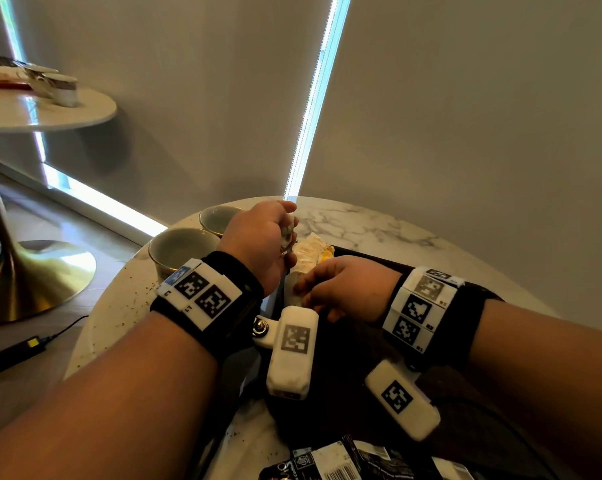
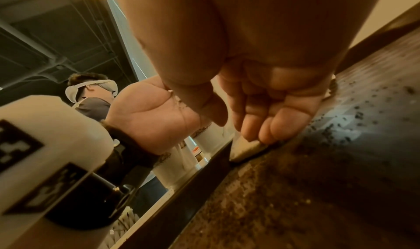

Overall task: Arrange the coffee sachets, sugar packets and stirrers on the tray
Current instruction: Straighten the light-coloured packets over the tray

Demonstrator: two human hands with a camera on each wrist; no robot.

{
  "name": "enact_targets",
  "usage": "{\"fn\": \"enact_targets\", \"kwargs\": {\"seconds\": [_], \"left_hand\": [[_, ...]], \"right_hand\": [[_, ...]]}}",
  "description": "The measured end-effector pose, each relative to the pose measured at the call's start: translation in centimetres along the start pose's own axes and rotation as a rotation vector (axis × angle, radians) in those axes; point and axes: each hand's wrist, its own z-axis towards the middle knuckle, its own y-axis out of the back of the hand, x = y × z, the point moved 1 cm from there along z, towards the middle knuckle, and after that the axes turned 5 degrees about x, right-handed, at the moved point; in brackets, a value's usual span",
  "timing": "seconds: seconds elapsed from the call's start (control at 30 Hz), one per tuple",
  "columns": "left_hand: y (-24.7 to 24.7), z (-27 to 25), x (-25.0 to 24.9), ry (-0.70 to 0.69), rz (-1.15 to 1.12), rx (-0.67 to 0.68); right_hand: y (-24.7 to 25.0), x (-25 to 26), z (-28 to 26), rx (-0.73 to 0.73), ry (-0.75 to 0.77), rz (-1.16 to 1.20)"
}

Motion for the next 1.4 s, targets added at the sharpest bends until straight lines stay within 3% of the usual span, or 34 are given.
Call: {"fn": "enact_targets", "kwargs": {"seconds": [0.27, 0.53, 0.83, 1.03, 1.3, 1.4], "left_hand": [[0.0, -0.1, -0.2, 0.013, -0.01, 0.005], [0.2, 0.0, 0.1, 0.017, -0.007, 0.006], [0.0, 0.4, 0.4, 0.116, 0.046, 0.013], [0.0, 0.6, 1.1, 0.182, 0.095, 0.049], [-0.1, 0.4, 1.2, 0.211, 0.123, 0.049], [-0.2, 0.5, 1.0, 0.161, 0.11, 0.036]], "right_hand": [[0.3, 0.5, -0.1, -0.02, -0.038, 0.065], [-0.3, -0.1, -0.5, 0.114, -0.02, 0.191], [0.3, -0.3, 0.6, 0.04, -0.069, 0.424], [2.2, -1.3, 1.4, -0.223, -0.092, 0.505], [1.6, -1.7, 1.5, -0.138, -0.083, 0.654], [1.8, -1.4, 1.4, -0.173, -0.044, 0.624]]}}
